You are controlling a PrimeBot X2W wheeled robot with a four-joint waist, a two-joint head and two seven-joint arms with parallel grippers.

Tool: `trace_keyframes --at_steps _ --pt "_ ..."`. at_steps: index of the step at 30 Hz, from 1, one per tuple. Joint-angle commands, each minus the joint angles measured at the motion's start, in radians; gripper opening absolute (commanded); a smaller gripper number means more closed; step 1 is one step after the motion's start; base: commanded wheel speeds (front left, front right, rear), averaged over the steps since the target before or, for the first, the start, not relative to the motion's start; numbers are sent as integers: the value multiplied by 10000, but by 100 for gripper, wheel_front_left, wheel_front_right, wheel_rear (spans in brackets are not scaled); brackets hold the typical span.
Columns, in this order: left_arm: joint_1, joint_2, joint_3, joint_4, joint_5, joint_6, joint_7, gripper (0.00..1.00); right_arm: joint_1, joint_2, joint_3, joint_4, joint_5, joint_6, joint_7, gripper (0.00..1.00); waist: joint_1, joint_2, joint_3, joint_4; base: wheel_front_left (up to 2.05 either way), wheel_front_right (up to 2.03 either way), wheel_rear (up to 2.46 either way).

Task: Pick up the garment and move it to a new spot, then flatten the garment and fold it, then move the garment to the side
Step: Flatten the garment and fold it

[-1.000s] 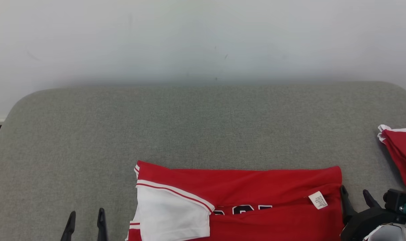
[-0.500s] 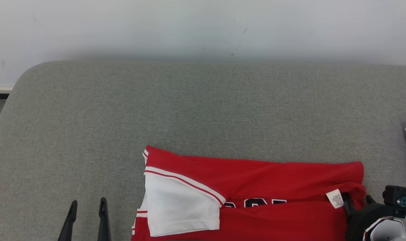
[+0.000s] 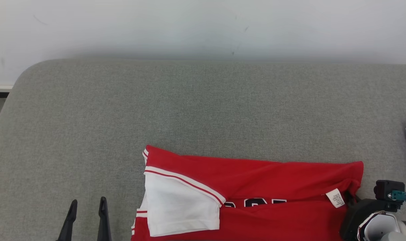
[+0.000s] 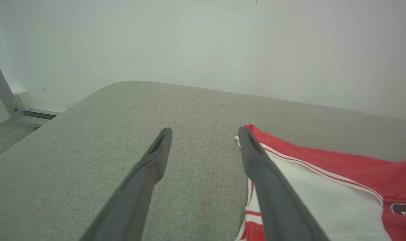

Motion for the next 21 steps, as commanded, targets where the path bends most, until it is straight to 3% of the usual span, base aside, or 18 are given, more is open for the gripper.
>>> trace_keyframes --at_steps 1,11,21 --pt "16 -28 25 6 74 9 -44 100 190 -24 -97 133 -80 -34 75 0 0 0 -48 -60 0 0 0" --pt "206 -54 92 -118 16 74 -44 100 152 -218 -1399 -1096 -52 -32 -265 0 0 0 -186 -426 0 0 0" --pt "277 -59 7 -62 -72 144 -44 100 751 -524 -2741 -2424 -332 -32 245 0 0 0 -384 -680 0 0 0"
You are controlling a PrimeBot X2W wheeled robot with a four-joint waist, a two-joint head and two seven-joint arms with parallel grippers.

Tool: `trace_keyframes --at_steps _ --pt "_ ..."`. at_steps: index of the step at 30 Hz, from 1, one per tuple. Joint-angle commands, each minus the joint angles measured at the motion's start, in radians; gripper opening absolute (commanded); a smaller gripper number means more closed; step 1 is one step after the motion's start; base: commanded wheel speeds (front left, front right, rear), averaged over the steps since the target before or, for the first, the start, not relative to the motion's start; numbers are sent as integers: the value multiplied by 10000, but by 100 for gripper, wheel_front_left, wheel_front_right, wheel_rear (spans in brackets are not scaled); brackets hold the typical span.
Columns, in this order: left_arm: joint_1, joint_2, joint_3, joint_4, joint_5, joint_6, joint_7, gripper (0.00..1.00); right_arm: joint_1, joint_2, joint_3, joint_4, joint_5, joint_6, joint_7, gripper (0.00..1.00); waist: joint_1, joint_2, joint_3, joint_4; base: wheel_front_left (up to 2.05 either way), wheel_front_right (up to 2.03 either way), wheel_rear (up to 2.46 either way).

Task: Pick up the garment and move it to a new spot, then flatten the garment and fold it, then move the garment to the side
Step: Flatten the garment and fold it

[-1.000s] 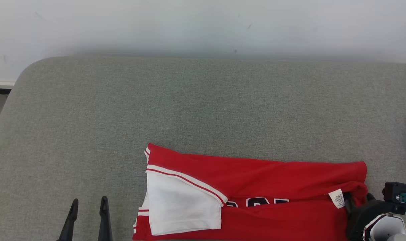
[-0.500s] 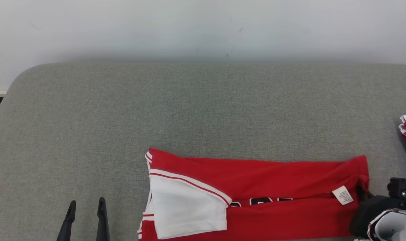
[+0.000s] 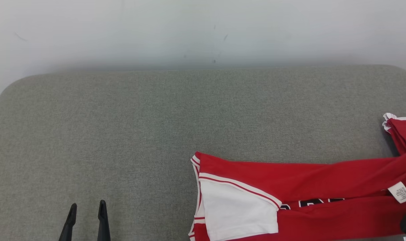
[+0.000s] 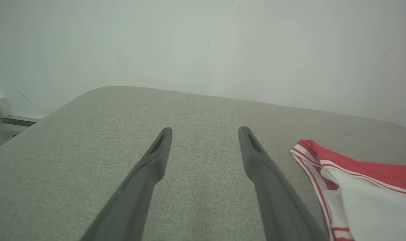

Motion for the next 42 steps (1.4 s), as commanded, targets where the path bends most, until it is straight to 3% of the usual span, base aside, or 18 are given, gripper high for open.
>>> trace_keyframes --at_steps 1,6,11,23,31,42 --pt "139 -18 -15 18 -10 53 -44 100 280 -151 -240 -257 -119 -29 96 0 0 -1 -87 -47 0 0 0" --pt "211 -20 -30 0 -42 67 -44 100 572 -139 -496 -796 -172 -29 225 0 0 -1 -198 -114 0 0 0" --pt "320 -22 15 -16 -82 141 -44 100 887 136 62 -1432 -69 -29 485 0 0 -1 -340 -161 0 0 0" --pt "457 -18 -58 -27 -154 135 -44 100 1276 1054 3564 -2856 758 -27 1279 0 0 -1 -476 32 0 0 0" --pt "340 -20 -121 24 -203 150 -44 100 552 1300 5550 -2418 1363 -27 1238 0 0 -1 -374 345 0 0 0" --pt "141 -21 -260 151 -305 199 -44 100 -511 1498 7104 -1032 1925 -27 820 0 0 -1 -212 870 0 0 0"
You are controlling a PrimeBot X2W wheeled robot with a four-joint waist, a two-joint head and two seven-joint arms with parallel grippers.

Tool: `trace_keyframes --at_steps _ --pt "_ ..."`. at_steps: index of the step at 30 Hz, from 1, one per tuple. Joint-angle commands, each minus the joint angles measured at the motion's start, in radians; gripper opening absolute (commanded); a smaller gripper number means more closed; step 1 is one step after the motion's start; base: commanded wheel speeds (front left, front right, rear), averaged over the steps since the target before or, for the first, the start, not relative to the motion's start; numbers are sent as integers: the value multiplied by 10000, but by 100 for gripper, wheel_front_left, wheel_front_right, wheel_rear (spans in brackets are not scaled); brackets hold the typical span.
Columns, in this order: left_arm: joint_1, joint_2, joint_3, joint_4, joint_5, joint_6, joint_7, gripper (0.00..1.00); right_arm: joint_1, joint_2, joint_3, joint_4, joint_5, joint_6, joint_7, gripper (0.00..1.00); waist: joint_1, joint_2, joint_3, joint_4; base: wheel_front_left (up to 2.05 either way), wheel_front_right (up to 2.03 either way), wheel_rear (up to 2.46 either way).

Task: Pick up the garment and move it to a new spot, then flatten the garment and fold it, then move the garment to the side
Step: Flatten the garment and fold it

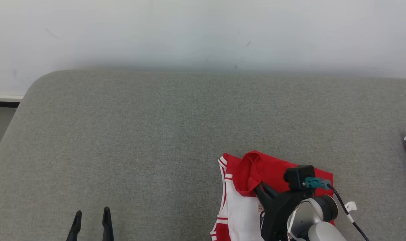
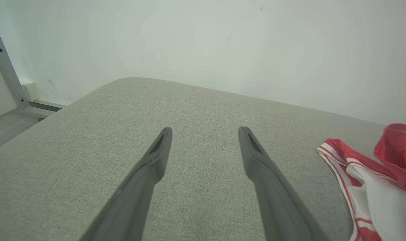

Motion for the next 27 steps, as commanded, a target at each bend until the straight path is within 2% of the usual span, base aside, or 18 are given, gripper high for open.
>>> trace_keyframes --at_steps 1,11,12,13,14,22,27 --pt "-131 -15 3 13 -40 31 -44 100 -207 21 137 166 117 -24 -130 0 0 0 59 131 0 0 0" --pt "-147 -15 -16 106 -111 59 -44 100 -670 27 722 1185 559 -24 -498 0 0 0 79 382 0 0 0" --pt "-139 -15 -10 108 -118 62 -44 100 -698 28 783 1265 585 -24 -522 4 0 0 80 386 0 0 0" --pt "-132 -15 -3 107 -124 49 -44 100 -721 28 838 1339 609 -24 -535 48 0 0 80 384 0 0 0" --pt "-120 -15 0 112 -133 57 -44 100 -746 28 847 1380 643 -24 -595 100 0 0 79 378 0 0 0" --pt "-101 -15 74 77 -150 127 -44 100 -820 25 883 921 905 -24 -1144 100 0 0 43 155 0 0 0" --pt "-61 -15 58 -1 -160 143 -44 100 -577 -64 186 351 579 -24 -1254 100 0 0 36 -35 0 0 0"
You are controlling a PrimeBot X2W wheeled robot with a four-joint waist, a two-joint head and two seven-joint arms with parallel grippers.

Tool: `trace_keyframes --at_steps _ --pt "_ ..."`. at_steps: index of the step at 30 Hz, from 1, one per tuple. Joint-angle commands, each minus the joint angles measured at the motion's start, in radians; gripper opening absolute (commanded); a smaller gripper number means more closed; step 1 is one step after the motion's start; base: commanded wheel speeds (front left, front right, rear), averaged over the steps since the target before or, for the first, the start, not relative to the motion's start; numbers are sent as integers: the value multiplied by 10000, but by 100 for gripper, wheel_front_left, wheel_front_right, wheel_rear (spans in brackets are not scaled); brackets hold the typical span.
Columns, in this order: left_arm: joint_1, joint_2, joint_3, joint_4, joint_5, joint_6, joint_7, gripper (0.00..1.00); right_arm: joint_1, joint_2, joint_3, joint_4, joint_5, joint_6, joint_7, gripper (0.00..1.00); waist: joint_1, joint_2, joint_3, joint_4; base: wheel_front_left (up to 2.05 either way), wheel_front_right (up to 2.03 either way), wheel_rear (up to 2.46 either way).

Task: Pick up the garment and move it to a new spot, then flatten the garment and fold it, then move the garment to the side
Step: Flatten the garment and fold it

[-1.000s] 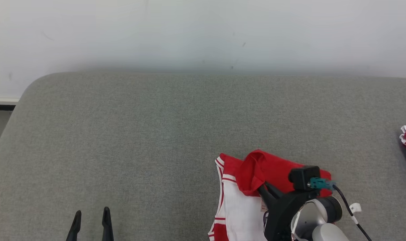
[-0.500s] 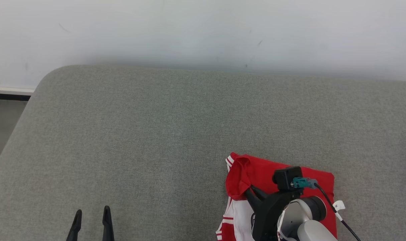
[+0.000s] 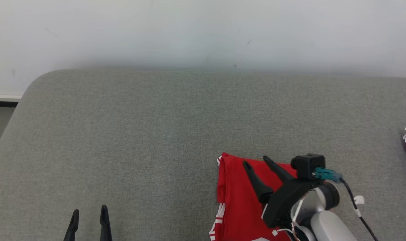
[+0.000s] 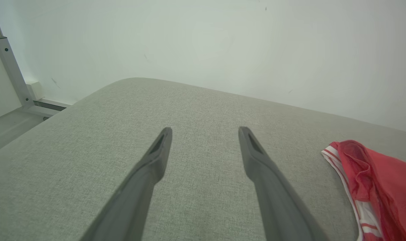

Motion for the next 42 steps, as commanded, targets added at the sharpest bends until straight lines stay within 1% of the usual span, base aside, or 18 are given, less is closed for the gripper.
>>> trace_keyframes --at_steps 1,7,10,15,18,21,22,24,28,34,42 --pt "34 -15 5 -47 -101 25 -44 100 160 -108 -178 -115 -153 -24 -63 100 0 0 -3 -72 0 0 0" --pt "31 -15 -91 -53 -129 35 -44 100 961 -439 -1558 -707 -868 -24 -204 100 0 0 -11 -211 0 0 0" --pt "32 -15 -122 -15 -150 32 -44 100 1467 -521 -2197 -901 -1294 -24 -467 100 0 0 -56 -239 0 0 0" --pt "136 -16 -94 -12 -184 10 -44 100 2307 -515 -3101 -1190 -1947 -24 -1593 100 0 0 -218 -299 0 0 0" --pt "210 -16 -60 -46 -200 36 -44 100 2727 -421 -3381 -1204 -2238 -24 -2336 100 0 0 -369 -380 0 0 0" --pt "351 -16 -9 -77 -202 80 -44 100 3091 -354 -3405 -1169 -2426 -24 -3010 100 0 0 -532 -520 0 0 0" --pt "351 -16 -9 -77 -202 80 -44 100 3091 -354 -3405 -1169 -2426 -24 -3010 100 0 0 -532 -520 0 0 0" --pt "437 -14 35 -89 -193 91 -44 100 3263 -367 -3193 -1126 -2538 -24 -3395 100 0 0 -638 -651 0 0 0" --pt "468 -14 145 -72 -171 112 -44 100 3440 -596 -2628 -973 -2565 -24 -4076 100 0 0 -813 -958 0 0 0" --pt "619 -16 268 47 -182 114 -44 100 3529 -694 -2411 -882 -2441 -24 -4390 100 0 0 -1110 -1168 0 0 0" --pt "828 -14 413 406 -1 84 -44 100 3579 -778 -2288 -887 -2317 -24 -4488 100 0 0 -1457 -1374 0 0 0"
